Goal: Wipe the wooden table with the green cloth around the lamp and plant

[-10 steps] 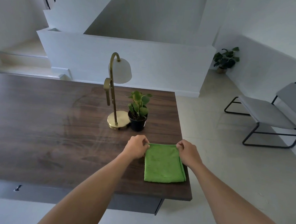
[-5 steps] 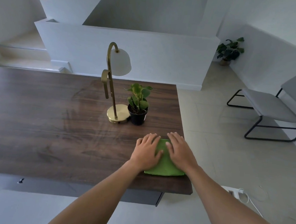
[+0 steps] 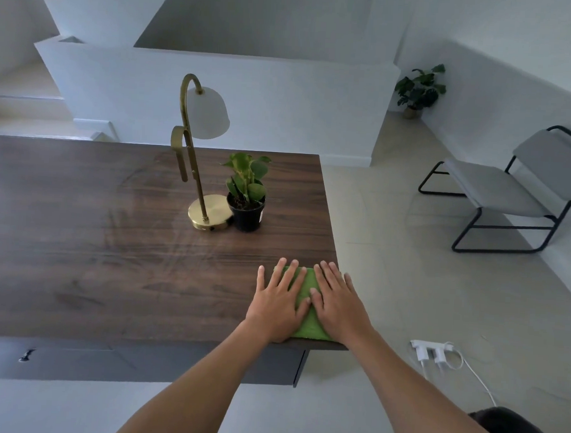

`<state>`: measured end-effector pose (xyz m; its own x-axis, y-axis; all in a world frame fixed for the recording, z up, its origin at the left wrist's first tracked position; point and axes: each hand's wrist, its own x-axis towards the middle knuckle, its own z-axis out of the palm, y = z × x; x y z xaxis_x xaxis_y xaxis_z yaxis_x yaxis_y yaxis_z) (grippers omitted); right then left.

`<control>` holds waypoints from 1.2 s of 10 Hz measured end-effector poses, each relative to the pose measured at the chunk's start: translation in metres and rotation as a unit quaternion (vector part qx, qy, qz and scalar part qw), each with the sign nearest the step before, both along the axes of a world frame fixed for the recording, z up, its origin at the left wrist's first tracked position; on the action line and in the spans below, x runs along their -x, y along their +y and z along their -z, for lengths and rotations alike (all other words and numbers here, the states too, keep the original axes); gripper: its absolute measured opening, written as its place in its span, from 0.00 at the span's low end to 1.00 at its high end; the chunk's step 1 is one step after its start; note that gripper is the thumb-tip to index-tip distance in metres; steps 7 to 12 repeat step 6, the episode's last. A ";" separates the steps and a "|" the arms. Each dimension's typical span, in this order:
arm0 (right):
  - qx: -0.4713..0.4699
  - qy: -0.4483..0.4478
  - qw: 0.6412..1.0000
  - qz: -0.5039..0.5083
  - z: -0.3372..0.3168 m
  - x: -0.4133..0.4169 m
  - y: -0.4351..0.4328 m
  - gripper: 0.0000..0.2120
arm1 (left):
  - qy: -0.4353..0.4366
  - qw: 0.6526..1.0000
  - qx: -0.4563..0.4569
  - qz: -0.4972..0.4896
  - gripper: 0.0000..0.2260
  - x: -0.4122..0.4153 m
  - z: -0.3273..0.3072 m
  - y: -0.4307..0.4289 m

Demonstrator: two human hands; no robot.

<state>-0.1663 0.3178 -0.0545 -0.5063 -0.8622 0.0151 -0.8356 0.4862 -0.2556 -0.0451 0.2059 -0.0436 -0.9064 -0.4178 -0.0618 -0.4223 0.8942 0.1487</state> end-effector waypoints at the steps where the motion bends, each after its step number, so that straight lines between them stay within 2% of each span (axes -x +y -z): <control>1: -0.008 -0.005 1.000 0.005 -0.001 -0.002 0.004 0.38 | 0.000 1.000 -0.002 -0.003 0.32 -0.002 0.000 0.004; 4: -0.038 -0.013 0.999 0.010 -0.007 -0.002 0.001 0.40 | 0.003 1.000 -0.027 0.000 0.30 -0.002 -0.004 0.000; 5: -0.033 -0.018 0.999 0.033 -0.015 -0.003 -0.003 0.36 | 0.030 0.998 -0.056 -0.004 0.30 -0.007 -0.010 -0.007; 6: 0.012 -0.003 0.999 0.037 -0.021 -0.014 -0.023 0.31 | 0.067 0.995 -0.053 -0.041 0.29 -0.023 -0.017 -0.030; 12: 0.012 -0.003 0.999 0.037 -0.021 -0.014 -0.023 0.31 | 0.067 0.995 -0.053 -0.041 0.29 -0.023 -0.017 -0.030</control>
